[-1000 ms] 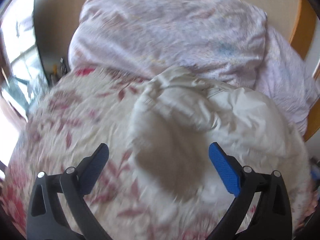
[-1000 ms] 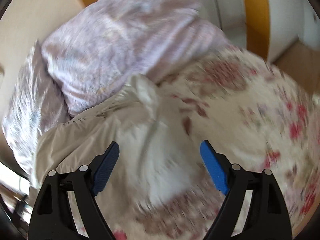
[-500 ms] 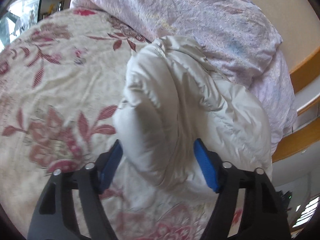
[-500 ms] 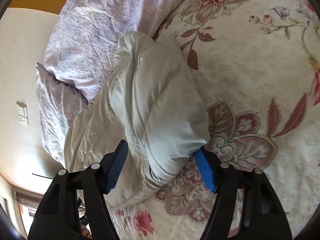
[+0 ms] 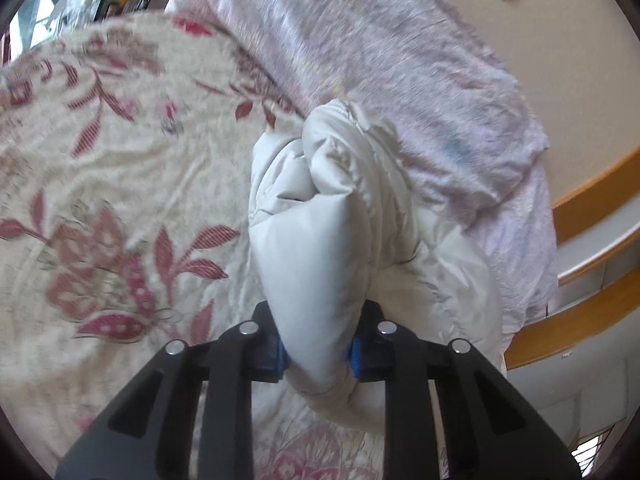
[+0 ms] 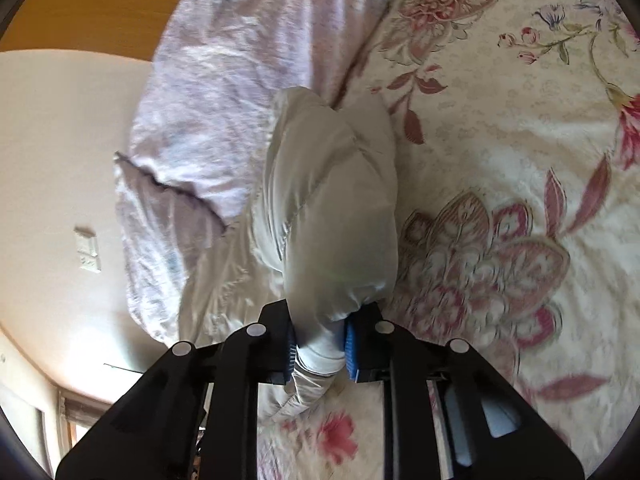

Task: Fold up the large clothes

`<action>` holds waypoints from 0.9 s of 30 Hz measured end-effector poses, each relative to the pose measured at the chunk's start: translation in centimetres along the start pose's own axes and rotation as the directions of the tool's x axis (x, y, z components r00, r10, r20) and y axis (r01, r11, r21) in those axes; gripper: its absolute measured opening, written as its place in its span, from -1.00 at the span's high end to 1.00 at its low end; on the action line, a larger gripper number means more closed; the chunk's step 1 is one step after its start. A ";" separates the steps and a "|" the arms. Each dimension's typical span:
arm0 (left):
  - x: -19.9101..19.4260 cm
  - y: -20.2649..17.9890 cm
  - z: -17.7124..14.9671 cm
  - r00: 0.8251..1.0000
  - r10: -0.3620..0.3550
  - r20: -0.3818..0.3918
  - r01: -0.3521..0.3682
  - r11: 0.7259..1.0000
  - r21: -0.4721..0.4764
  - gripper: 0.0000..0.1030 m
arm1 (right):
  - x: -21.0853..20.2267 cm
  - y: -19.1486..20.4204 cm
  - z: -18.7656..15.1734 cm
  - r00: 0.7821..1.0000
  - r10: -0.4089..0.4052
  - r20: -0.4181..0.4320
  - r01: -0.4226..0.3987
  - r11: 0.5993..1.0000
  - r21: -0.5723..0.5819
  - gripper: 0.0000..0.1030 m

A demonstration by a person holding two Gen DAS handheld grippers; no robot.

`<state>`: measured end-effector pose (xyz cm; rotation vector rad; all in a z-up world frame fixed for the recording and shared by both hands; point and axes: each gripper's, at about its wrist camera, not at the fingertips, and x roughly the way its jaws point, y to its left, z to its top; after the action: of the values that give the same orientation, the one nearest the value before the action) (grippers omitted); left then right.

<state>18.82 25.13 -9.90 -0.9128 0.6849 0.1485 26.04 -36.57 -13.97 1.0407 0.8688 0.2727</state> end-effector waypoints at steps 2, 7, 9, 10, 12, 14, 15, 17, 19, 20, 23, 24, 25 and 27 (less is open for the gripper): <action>-1.9 0.6 -0.4 1.000 -0.004 0.007 0.004 1.000 0.013 0.57 | -0.8 0.2 -0.9 1.000 0.011 -0.016 -0.011 1.000 -0.018 0.62; -6.5 3.4 -2.2 1.000 -0.002 0.000 0.002 0.999 0.033 0.57 | -2.3 -0.4 -4.3 0.997 0.003 -0.073 -0.008 0.998 -0.069 0.63; -8.1 4.8 -3.2 1.000 0.000 -0.012 0.000 1.000 0.030 0.57 | -3.0 -1.0 -5.9 0.995 -0.008 -0.096 0.000 0.996 -0.086 0.63; -8.9 5.6 -3.7 1.000 -0.001 -0.018 0.002 1.000 0.024 0.56 | -3.4 -1.4 -6.8 0.994 -0.014 -0.106 0.004 0.996 -0.094 0.63; -10.6 6.7 -4.7 1.000 -0.004 -0.021 0.004 1.000 0.019 0.56 | -4.2 -2.0 -8.0 0.993 -0.028 -0.116 0.015 0.993 -0.113 0.63; -11.2 7.0 -5.3 1.000 0.012 -0.019 -0.011 0.999 0.030 0.53 | -4.6 -2.3 -8.9 0.991 -0.059 -0.118 0.041 0.988 -0.149 0.57; -11.4 7.1 -5.7 0.999 0.029 -0.018 -0.028 0.998 0.048 0.49 | -4.9 -2.3 -9.3 0.989 -0.093 -0.116 0.071 0.981 -0.180 0.49; -11.4 7.1 -6.0 0.999 0.049 -0.015 -0.048 0.996 0.072 0.39 | -5.5 -2.3 -9.5 0.982 -0.164 -0.092 0.139 0.964 -0.227 0.27; -11.6 7.1 -6.2 0.997 0.074 -0.005 -0.073 0.992 0.098 0.20 | -6.5 -2.2 -9.5 0.976 -0.211 -0.052 0.192 0.948 -0.254 0.04; -11.7 7.1 -6.3 0.997 0.078 -0.001 -0.078 0.991 0.108 0.06 | -7.2 -2.0 -9.4 0.972 -0.236 -0.016 0.223 0.937 -0.269 -0.05; -12.5 7.0 -6.4 0.995 0.089 0.046 -0.095 0.986 0.136 -0.41 | -10.3 0.7 -9.6 0.887 -0.376 0.267 0.453 0.820 -0.350 -0.10; -12.7 6.9 -6.3 0.994 0.090 0.056 -0.097 0.985 0.143 -0.45 | -10.5 1.8 -9.7 0.867 -0.383 0.318 0.486 0.790 -0.374 -0.10; -12.9 6.9 -6.3 0.994 0.087 0.060 -0.095 0.985 0.147 -0.51 | -10.4 3.2 -10.1 0.868 -0.365 0.337 0.485 0.769 -0.416 -0.10; -12.8 6.9 -6.2 0.994 0.089 0.059 -0.097 0.985 0.144 -0.56 | -9.2 5.6 -11.1 0.902 -0.306 0.305 0.425 0.754 -0.502 -0.10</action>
<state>3.11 26.66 -9.41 -0.7340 0.6808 0.2016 12.96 -31.94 -7.19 0.3218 0.7222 0.0684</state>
